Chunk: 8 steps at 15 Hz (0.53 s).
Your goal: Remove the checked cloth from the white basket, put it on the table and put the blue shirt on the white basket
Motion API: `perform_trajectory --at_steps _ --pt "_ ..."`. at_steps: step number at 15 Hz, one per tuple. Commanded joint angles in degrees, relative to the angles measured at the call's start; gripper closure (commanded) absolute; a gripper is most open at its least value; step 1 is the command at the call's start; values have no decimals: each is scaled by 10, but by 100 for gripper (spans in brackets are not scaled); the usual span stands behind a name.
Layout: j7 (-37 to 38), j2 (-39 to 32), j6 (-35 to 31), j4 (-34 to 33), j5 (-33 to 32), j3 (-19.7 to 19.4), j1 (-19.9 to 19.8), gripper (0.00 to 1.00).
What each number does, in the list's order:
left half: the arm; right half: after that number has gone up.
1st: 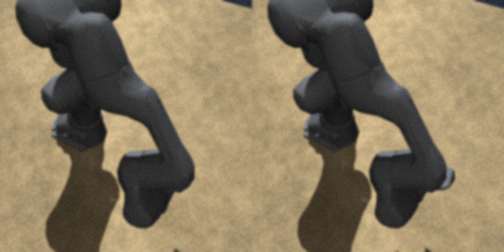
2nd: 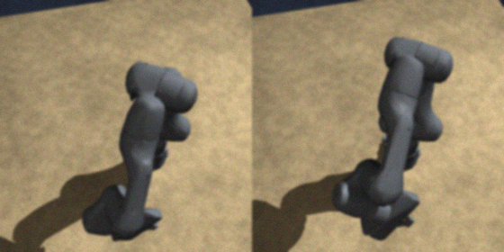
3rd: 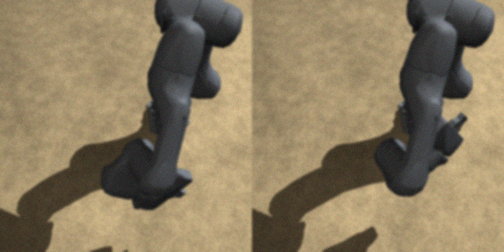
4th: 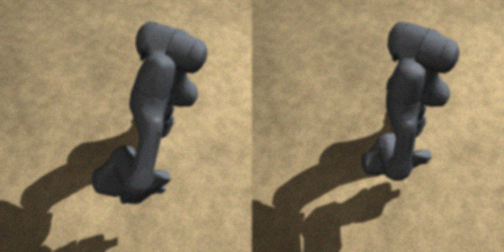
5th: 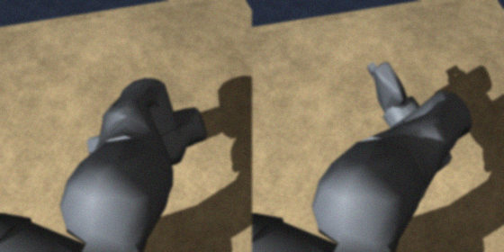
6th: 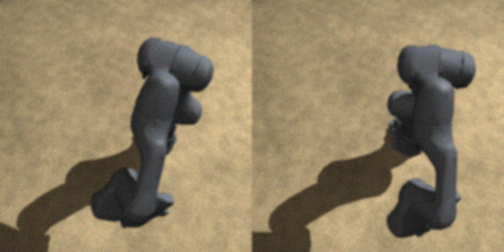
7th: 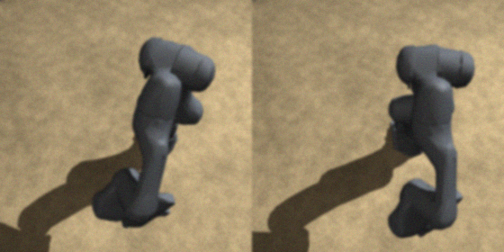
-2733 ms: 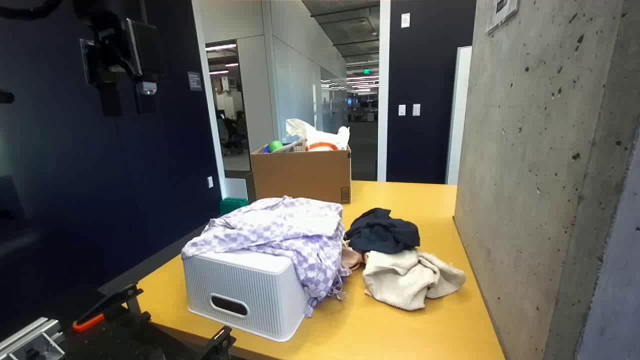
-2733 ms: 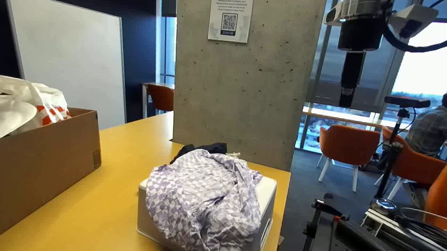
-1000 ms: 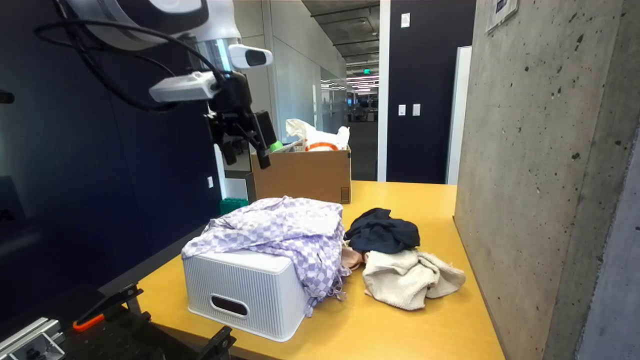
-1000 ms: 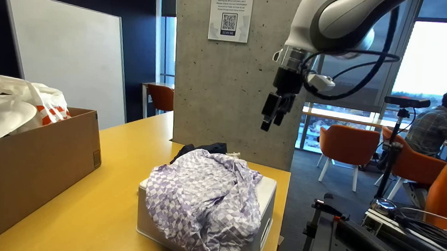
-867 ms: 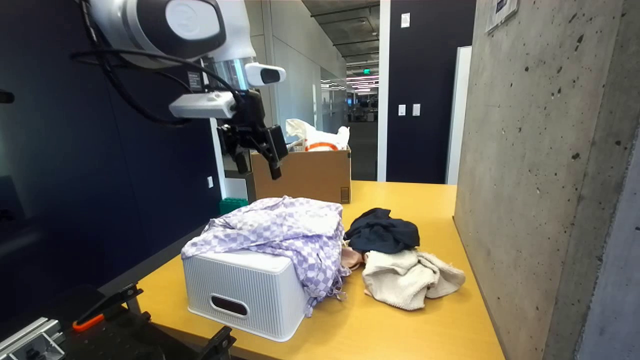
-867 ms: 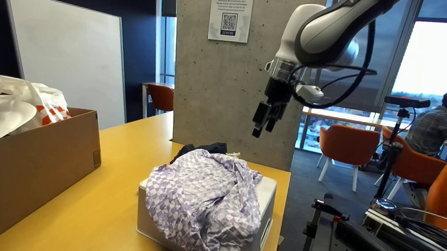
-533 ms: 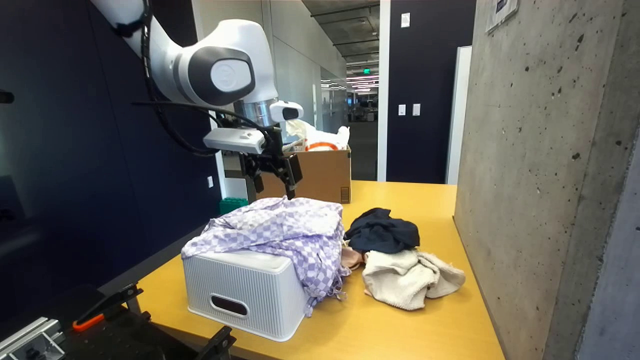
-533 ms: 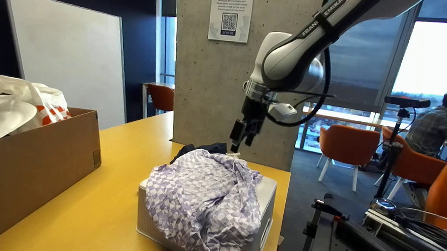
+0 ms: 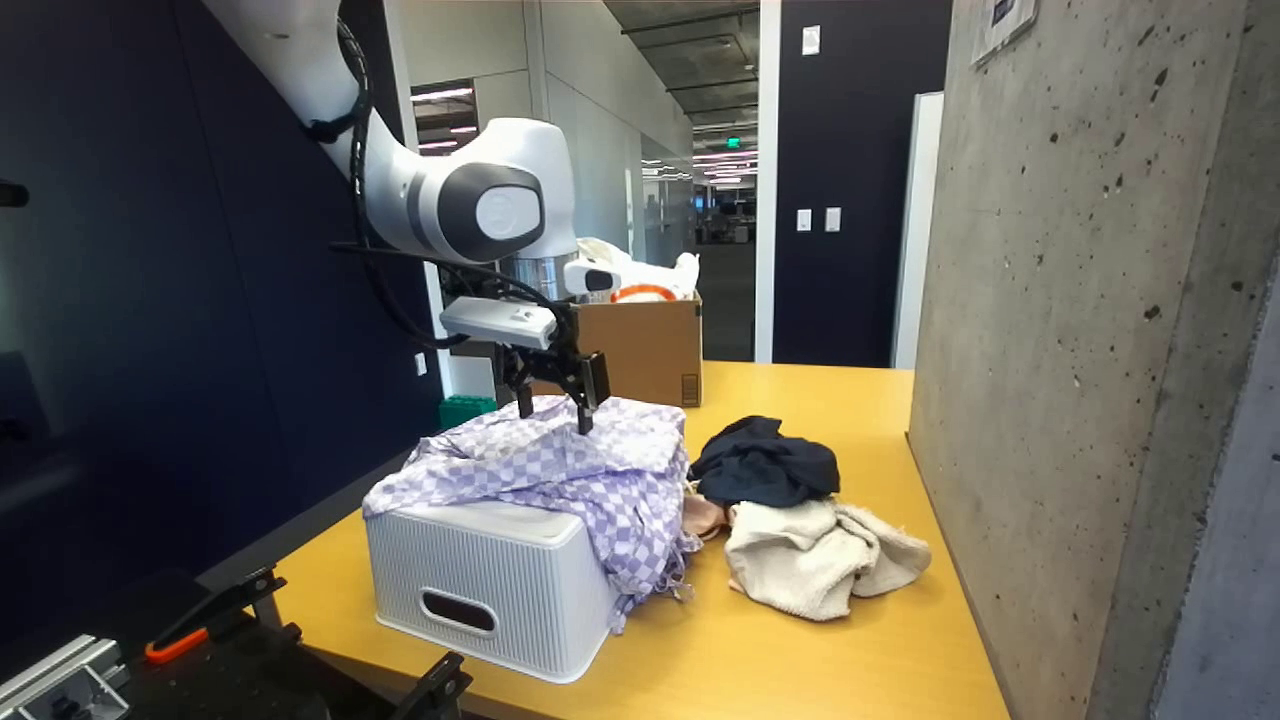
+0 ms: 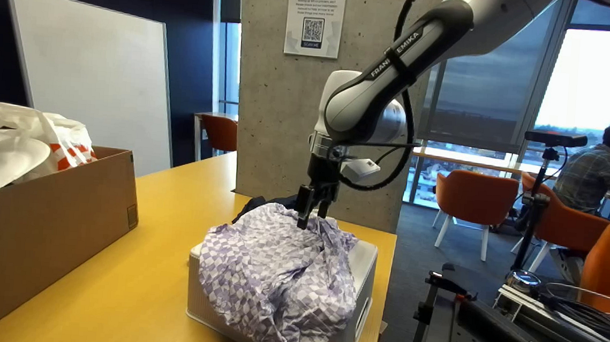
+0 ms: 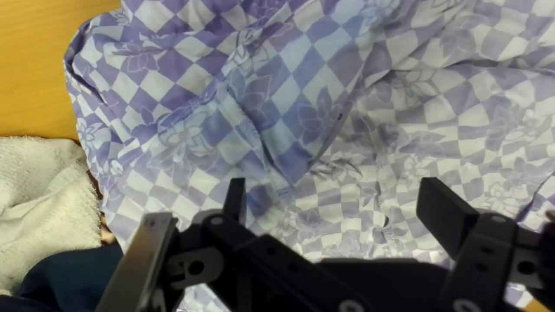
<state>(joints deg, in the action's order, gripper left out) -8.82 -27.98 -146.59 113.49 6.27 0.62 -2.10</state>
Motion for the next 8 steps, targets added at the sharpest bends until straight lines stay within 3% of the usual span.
perform_trajectory --at_steps 1,8 --pt "0 -20 66 -46 9 12 -21 26" --pt "6 -44 124 -75 15 7 -39 80"
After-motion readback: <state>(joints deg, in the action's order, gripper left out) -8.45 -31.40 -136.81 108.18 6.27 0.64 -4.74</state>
